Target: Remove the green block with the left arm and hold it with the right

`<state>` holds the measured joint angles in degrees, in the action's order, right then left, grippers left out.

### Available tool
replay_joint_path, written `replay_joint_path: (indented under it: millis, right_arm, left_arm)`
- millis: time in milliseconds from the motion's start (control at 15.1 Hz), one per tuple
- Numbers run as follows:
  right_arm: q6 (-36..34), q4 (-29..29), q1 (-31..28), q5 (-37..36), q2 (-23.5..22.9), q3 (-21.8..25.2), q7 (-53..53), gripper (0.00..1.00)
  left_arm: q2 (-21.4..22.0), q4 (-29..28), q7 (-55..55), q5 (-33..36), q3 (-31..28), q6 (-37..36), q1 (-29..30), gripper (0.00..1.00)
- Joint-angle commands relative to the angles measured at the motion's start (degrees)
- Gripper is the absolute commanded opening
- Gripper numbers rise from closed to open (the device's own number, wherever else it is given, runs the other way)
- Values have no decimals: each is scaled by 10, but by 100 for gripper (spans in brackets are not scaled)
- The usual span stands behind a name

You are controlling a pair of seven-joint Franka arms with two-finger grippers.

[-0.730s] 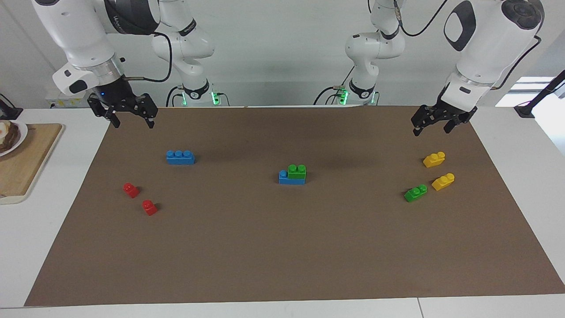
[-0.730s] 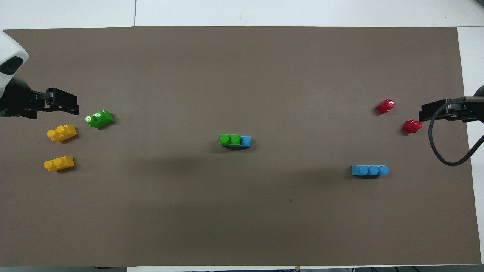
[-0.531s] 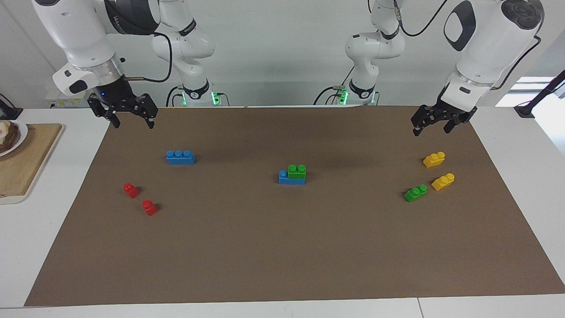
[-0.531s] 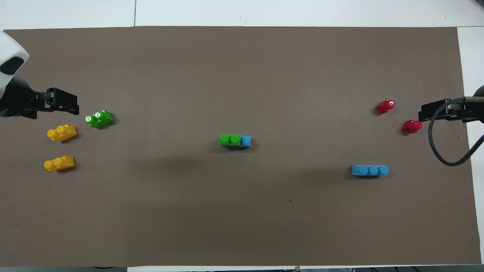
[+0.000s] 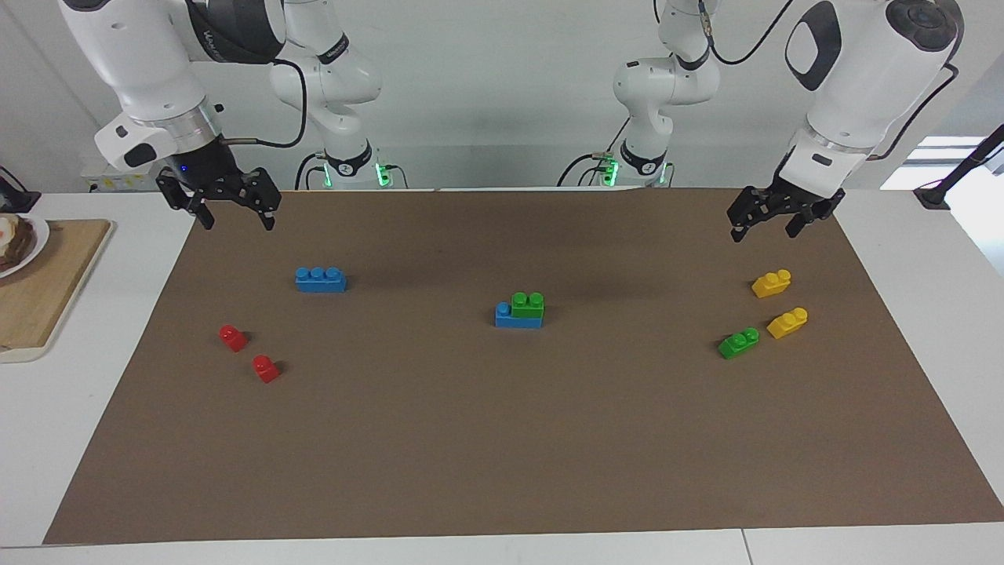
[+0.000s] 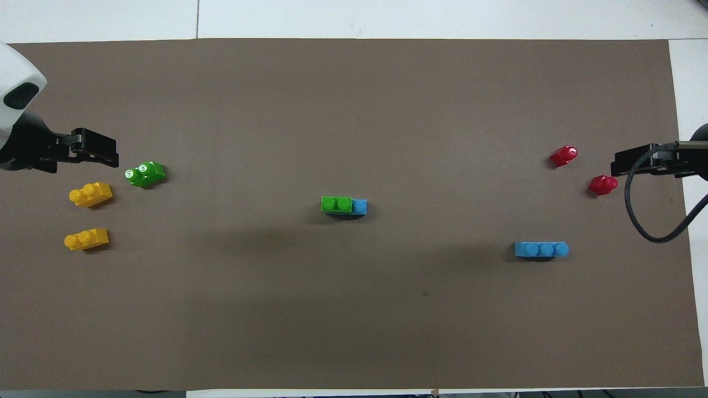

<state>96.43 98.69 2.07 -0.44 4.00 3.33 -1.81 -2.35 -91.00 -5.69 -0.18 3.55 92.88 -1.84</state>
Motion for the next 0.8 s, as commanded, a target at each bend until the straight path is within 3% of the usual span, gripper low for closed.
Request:
replay_joint_path:
  millis: [0,266,465,730]
  right_arm:
    - [17,26,-8,-7,18,-3,3,99]
    - [20,30,-4,-7,21,-3,-20,99]
    - [39,32,-6,-5,21,-3,-35,98]
    - [33,33,0,-4,20,-6,-182,98]
  left_arm:
    - [-6,11,2,-6,-9,8,-7,100]
    - [0,6,-5,-6,-7,-2,-7,100]
    - [1,1,-79,-6,-6,2,-14,100]
    - [15,-27,-125,-7,-5,8,-17,100]
